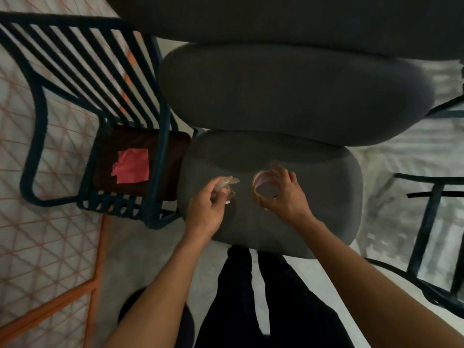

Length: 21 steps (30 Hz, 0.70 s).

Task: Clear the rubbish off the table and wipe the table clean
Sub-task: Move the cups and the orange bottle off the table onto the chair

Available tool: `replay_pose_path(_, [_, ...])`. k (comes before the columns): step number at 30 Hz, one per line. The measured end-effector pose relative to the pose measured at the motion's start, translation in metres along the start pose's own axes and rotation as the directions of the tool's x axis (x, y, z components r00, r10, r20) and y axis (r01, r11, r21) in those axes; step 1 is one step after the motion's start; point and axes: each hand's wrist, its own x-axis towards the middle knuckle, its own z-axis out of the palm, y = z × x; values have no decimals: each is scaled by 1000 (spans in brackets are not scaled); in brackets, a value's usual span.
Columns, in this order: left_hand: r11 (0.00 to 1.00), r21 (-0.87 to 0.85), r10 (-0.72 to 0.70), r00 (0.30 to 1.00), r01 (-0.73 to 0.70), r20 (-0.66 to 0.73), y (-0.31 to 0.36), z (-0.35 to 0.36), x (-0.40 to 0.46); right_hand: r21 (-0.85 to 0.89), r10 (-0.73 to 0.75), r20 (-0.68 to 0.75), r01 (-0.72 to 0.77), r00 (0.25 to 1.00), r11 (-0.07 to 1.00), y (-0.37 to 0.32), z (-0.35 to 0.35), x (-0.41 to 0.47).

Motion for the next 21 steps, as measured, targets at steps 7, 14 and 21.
replay_pose_path(7, [995,90,46,998,-50,46,5,38,101,-36,66,-93,-70,993,997,28,20,91])
replay_pose_path(14, [986,79,140,987,-147,81,-3,75,189,-89,92,-189,-110,978,990,43,42,168])
replay_pose_path(21, [970,88,215,968,-227,127,-14,102,237,-6,93,-278,-98,956,995,62,65,218])
